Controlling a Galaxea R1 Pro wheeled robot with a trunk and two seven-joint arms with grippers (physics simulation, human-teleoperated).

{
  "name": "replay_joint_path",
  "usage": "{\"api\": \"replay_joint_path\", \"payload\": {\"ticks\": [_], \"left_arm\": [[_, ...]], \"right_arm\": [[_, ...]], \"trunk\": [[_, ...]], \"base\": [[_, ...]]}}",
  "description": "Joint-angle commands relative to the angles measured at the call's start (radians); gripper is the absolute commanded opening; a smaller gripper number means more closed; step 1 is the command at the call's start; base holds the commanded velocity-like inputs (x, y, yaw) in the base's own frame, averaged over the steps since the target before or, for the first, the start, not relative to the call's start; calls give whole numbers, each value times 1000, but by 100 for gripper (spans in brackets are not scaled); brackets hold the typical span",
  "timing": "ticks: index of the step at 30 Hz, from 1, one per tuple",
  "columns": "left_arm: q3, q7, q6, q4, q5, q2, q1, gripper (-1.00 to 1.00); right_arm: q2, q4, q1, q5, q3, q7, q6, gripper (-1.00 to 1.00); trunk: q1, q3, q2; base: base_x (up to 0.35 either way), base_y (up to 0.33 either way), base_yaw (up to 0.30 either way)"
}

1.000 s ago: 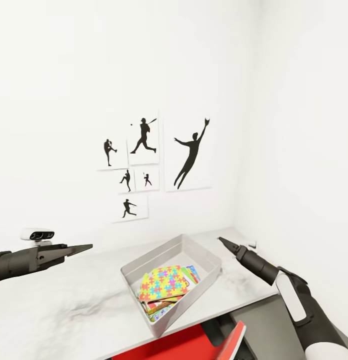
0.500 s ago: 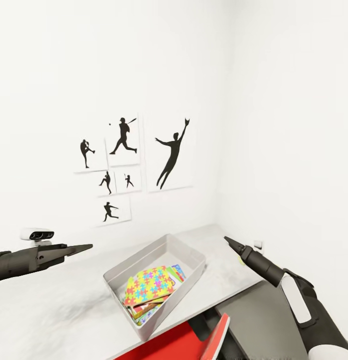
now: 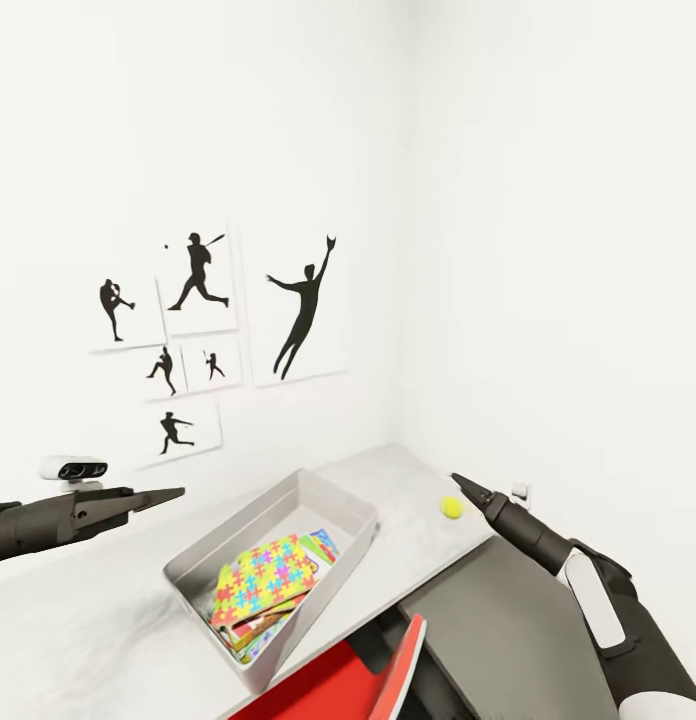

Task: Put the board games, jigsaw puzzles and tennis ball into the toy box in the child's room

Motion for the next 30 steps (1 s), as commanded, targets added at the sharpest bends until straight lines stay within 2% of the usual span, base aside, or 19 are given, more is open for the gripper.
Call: {"api": "replay_joint_path", "payload": {"ticks": [1, 11, 30], "left_arm": [[0, -4, 11, 0, 0, 0, 0, 100], [-1, -4, 10, 2, 0, 0, 0, 100], [-1, -4, 11, 3, 0, 0, 0, 100]], "right_arm": [[0, 0, -1, -6, -1, 1, 7, 100], [1, -1, -1, -8, -1, 0, 6, 100], [2, -2, -1, -13, -1, 0, 3, 100]], "trunk": [[0, -1, -1], [0, -5, -1], [0, -5, -1]], "base": [[0, 6, -274], [24, 1, -236], [66, 0, -14]]}}
